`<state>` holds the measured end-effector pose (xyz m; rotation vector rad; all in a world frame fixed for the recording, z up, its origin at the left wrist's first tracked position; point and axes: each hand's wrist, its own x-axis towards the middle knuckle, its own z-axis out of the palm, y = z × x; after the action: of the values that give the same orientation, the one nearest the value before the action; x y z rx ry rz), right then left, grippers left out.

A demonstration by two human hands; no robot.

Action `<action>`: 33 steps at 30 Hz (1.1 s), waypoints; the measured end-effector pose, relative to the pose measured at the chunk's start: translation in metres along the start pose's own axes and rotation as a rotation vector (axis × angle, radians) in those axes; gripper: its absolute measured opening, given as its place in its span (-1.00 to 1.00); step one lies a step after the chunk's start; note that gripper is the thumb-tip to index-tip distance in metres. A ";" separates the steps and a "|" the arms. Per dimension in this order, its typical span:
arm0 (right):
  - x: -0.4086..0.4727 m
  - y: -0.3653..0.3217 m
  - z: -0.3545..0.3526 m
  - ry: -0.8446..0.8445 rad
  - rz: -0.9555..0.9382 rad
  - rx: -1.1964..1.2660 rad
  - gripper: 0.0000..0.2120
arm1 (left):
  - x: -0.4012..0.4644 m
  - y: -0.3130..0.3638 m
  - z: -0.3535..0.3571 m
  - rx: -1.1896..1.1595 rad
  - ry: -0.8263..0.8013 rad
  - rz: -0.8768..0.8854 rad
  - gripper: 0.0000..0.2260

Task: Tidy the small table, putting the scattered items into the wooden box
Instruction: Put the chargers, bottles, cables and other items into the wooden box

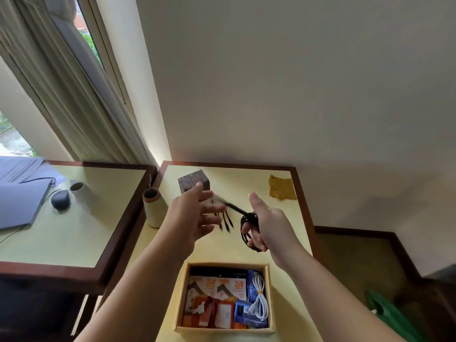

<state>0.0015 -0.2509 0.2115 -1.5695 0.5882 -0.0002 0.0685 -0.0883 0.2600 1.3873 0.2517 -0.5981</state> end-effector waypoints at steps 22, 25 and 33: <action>0.005 0.122 0.078 -0.069 0.418 0.610 -0.54 | 0.037 -0.159 -0.031 -0.256 0.121 -0.144 -0.71; 0.006 0.142 0.096 0.045 0.392 0.450 -0.61 | 0.050 -0.176 -0.040 -0.317 0.186 -0.221 -0.86; 0.005 0.177 0.092 0.114 0.122 -0.376 -0.67 | 0.060 -0.210 -0.062 0.127 0.157 -0.175 -0.75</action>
<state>-0.0265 -0.1615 0.0356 -1.9036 0.8072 0.1201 0.0171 -0.0565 0.0409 1.5471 0.4711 -0.6589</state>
